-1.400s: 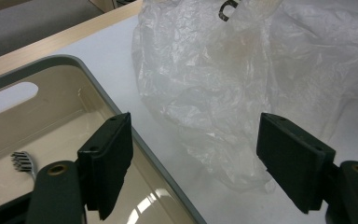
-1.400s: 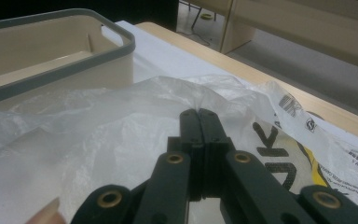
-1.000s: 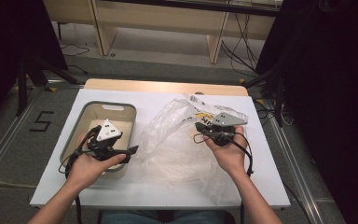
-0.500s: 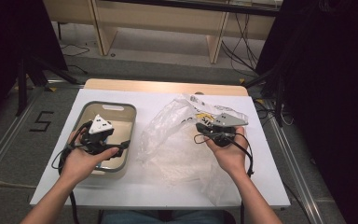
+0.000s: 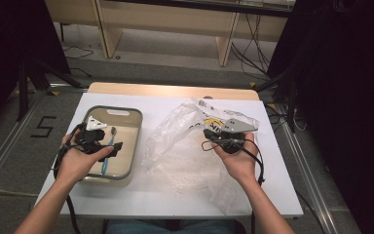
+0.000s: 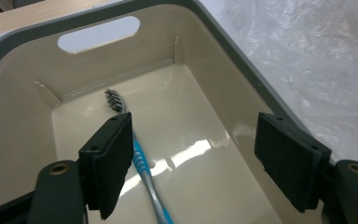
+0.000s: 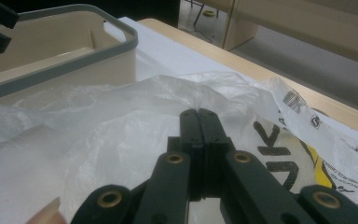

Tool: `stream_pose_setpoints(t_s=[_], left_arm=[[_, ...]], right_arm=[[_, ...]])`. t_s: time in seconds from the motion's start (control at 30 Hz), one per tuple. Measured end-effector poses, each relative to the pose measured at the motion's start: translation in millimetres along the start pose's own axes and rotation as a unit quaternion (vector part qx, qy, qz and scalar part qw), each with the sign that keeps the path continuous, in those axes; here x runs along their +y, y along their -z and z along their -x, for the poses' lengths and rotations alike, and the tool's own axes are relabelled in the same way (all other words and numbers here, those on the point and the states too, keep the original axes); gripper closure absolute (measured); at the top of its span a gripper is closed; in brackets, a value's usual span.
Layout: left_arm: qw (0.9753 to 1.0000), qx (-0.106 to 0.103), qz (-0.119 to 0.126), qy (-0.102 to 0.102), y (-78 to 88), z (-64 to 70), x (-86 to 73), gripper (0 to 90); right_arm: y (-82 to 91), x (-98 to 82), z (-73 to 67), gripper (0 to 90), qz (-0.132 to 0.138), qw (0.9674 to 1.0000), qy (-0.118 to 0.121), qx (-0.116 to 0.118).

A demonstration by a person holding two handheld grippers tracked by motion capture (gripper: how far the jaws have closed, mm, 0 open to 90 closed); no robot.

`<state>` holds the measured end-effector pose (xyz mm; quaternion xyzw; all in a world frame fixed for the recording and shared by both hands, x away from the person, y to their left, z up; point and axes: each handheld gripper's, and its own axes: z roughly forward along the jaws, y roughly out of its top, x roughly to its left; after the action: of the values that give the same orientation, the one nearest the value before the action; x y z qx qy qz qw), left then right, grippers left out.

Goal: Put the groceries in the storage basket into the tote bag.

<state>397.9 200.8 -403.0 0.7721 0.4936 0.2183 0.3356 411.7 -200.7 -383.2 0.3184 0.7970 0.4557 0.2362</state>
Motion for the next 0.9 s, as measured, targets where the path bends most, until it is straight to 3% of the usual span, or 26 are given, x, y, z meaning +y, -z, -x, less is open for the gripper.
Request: stream_pose_setpoints(t_s=[0.23, 0.53, 0.7, 0.9], left_arm=[[0.9995, 0.017, -0.025, 0.005, -12.9, -7.8, 2.7, 28.1], [0.9982, 0.024, -0.054, 0.011, -32.9, -13.7, 5.6, 29.1], [0.9961, 0.032, -0.078, 0.024, -43.7, -20.1, 3.5, 30.2], [0.9935, 0.028, -0.104, 0.036, -53.7, -22.0, 3.1, 33.9]], right_arm=[[-0.6, 0.1, -0.7, 90.0, -0.001, 1.0, -0.001, 0.001], [-0.8, -0.1, -0.6, 90.0, -0.001, 1.0, -0.002, 0.002], [-1.3, -0.1, -0.9, 90.0, -0.002, 1.0, -0.001, 0.003], [-1.5, -0.1, -1.1, 90.0, -0.002, 1.0, 0.0, 0.005]])
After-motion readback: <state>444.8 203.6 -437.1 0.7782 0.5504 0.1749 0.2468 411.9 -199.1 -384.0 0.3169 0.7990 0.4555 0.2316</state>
